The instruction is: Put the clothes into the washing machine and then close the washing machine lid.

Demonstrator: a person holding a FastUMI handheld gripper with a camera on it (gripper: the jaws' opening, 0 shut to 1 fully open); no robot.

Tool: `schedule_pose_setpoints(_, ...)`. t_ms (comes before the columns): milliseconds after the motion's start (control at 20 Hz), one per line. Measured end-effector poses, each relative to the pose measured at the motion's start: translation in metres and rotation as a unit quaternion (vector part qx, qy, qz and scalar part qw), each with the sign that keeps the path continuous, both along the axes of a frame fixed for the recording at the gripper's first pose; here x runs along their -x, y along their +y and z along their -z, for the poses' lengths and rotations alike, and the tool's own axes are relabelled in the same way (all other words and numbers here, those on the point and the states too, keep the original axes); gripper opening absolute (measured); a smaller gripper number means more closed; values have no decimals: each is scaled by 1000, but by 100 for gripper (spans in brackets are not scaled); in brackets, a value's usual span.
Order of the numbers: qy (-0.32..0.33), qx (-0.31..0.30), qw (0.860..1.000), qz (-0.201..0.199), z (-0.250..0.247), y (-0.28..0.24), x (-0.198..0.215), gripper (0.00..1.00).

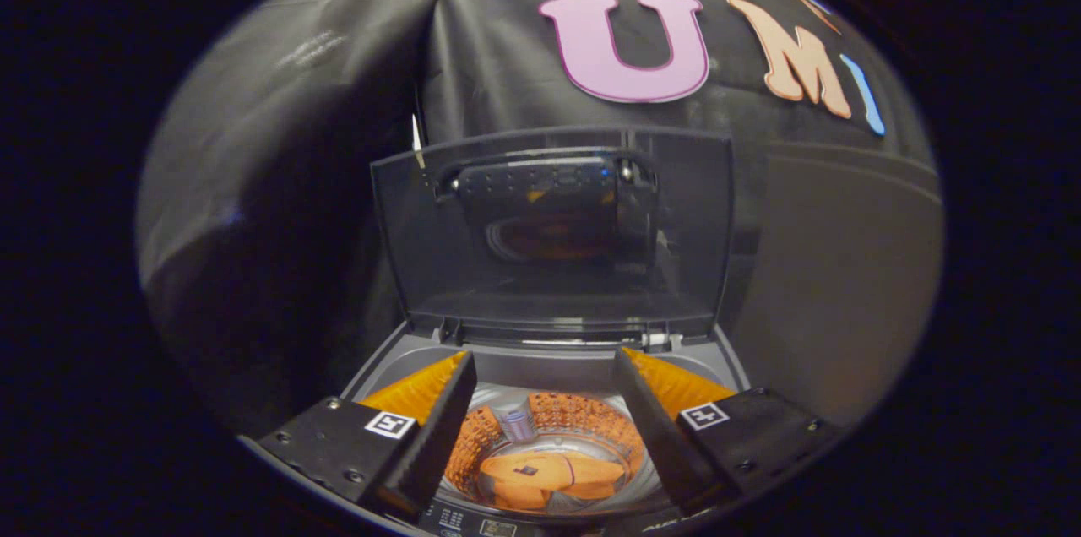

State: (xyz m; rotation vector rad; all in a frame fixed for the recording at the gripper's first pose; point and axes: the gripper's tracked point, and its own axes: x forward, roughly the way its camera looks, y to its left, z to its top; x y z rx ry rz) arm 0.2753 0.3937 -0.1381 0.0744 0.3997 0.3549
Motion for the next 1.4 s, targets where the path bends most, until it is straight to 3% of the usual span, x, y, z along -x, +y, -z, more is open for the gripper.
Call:
schedule_pose_setpoints(300,-63,4,998,9,-82,-4,-27,98)
schedule_pose_setpoints(600,-103,-1,994,43,-142,-2,-90,97)
schedule_pose_setpoints(800,-97,-19,993,71,-143,4,-133,97)
schedule_pose_setpoints(1050,-96,-26,992,79,-137,21,-170,97)
schedule_pose_setpoints(1400,-89,-23,991,97,-120,24,-188,97)
